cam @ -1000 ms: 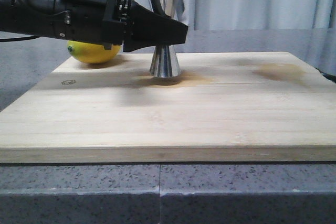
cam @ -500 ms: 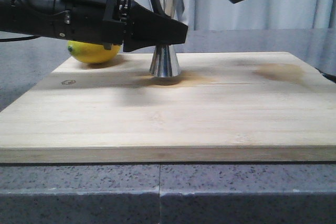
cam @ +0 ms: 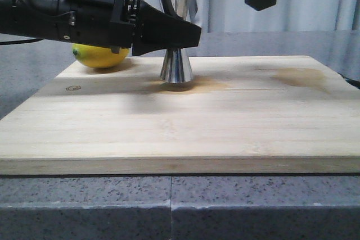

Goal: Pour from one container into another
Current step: 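Tilt the beaker with the right gripper, pouring liquid into the jigger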

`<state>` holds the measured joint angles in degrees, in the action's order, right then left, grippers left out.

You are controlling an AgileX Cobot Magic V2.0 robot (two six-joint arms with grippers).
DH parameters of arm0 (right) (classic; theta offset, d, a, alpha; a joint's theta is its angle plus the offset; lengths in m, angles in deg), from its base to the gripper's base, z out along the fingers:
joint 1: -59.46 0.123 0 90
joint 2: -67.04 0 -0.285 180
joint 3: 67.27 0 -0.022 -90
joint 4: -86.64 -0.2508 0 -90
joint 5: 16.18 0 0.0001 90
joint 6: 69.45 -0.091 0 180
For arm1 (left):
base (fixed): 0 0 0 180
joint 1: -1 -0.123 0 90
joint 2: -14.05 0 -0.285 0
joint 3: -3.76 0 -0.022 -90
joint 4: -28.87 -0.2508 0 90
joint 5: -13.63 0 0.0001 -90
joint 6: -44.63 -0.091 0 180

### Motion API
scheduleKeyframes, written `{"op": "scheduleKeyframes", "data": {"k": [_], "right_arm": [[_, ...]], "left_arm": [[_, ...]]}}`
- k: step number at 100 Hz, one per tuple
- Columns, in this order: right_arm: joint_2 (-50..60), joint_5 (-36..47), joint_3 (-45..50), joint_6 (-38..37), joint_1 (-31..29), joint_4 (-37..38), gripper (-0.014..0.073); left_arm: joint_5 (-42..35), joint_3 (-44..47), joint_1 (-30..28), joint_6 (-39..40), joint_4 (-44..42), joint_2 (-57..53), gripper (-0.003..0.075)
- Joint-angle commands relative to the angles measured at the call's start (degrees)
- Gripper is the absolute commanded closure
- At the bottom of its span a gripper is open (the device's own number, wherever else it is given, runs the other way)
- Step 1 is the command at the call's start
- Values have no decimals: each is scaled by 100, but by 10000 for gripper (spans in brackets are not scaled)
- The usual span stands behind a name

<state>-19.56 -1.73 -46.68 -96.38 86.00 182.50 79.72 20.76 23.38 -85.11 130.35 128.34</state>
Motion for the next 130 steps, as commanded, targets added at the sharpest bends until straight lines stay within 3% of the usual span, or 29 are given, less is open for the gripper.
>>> {"op": "scheduleKeyframes", "data": {"k": [1, 130], "right_arm": [[165, -104, -216, -13, -6, -13, 335], [60, -278, -408, -13, 45, 905, 335]], "left_arm": [[560, -160, 58, 3, 452, -238, 638], [560, -160, 58, 3, 452, -238, 638]]}}
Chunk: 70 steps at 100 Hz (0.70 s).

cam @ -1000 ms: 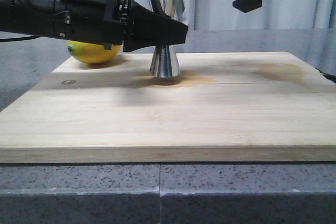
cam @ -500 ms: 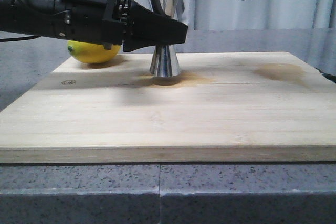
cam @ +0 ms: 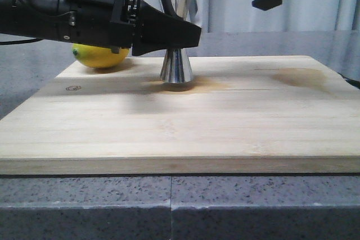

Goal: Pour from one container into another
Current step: 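Tilt the beaker with the right gripper, pouring liquid into the jigger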

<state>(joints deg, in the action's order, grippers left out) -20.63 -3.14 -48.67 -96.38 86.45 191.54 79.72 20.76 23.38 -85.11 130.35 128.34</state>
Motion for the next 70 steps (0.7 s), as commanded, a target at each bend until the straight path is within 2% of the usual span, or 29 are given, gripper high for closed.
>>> {"op": "scheduleKeyframes", "data": {"k": [1, 70], "right_arm": [[166, -136, -209, -13, 0, 1, 335], [166, -136, -209, 28, 10, 133, 335]], "left_arm": [[560, -160, 58, 3, 452, -238, 638], [560, -160, 58, 3, 452, -238, 638]]}}
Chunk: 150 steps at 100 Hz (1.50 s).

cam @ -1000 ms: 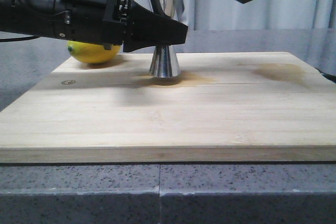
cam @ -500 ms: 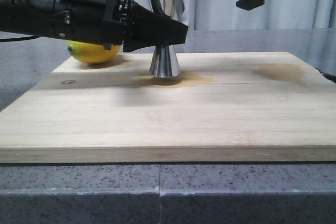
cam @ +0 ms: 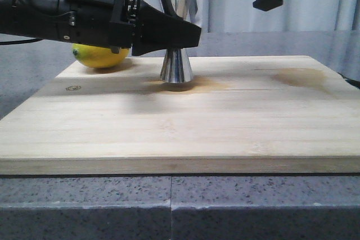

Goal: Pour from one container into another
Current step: 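Tilt the beaker with the right gripper, pouring liquid into the jigger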

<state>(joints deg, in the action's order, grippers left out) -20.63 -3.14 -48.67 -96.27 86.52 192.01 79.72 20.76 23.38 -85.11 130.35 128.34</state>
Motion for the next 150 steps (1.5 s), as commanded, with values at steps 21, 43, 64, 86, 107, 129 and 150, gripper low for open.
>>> {"op": "scheduleKeyframes", "data": {"k": [21, 43, 64, 86, 107, 129, 150], "right_arm": [[166, -136, -209, 18, 2, 115, 335], [166, -136, -209, 86, 2, 115, 335], [166, -136, -209, 96, 2, 115, 335], [166, -136, -209, 282, 2, 115, 335], [166, -136, -223, 282, 2, 115, 335], [166, -136, -362, 282, 2, 115, 335], [166, -33, -374, 282, 2, 115, 335]], "left_arm": [[560, -160, 58, 3, 452, -238, 638], [560, -160, 58, 3, 452, -238, 638], [560, -160, 58, 3, 452, -238, 638], [560, -160, 58, 3, 452, -238, 638], [560, -160, 58, 3, 452, -238, 638], [560, -160, 58, 3, 452, -238, 638], [560, -160, 58, 3, 452, -238, 638]]}}
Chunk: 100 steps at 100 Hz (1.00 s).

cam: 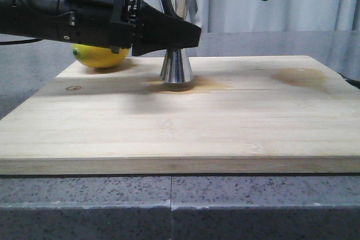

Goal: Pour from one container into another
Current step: 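Tilt the beaker with the right gripper, pouring liquid into the jigger, then tilt the beaker upright and lower it back onto the board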

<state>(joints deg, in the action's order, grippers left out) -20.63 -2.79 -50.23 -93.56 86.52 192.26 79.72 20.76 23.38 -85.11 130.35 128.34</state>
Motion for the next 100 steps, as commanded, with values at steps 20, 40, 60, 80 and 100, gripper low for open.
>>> {"op": "scheduleKeyframes", "data": {"k": [20, 40, 60, 80, 100], "right_arm": [[166, -60, -218, 206, 2, 91, 335], [166, -60, -218, 220, 2, 91, 335], [166, -60, -218, 220, 2, 91, 335], [166, -60, -218, 220, 2, 91, 335], [166, -70, -218, 46, 2, -591, 335]], "left_arm": [[560, -160, 58, 3, 452, -238, 638], [560, -160, 58, 3, 452, -238, 638], [560, -160, 58, 3, 452, -238, 638], [560, -160, 58, 3, 452, -238, 638], [560, -160, 58, 3, 452, -238, 638]]}}
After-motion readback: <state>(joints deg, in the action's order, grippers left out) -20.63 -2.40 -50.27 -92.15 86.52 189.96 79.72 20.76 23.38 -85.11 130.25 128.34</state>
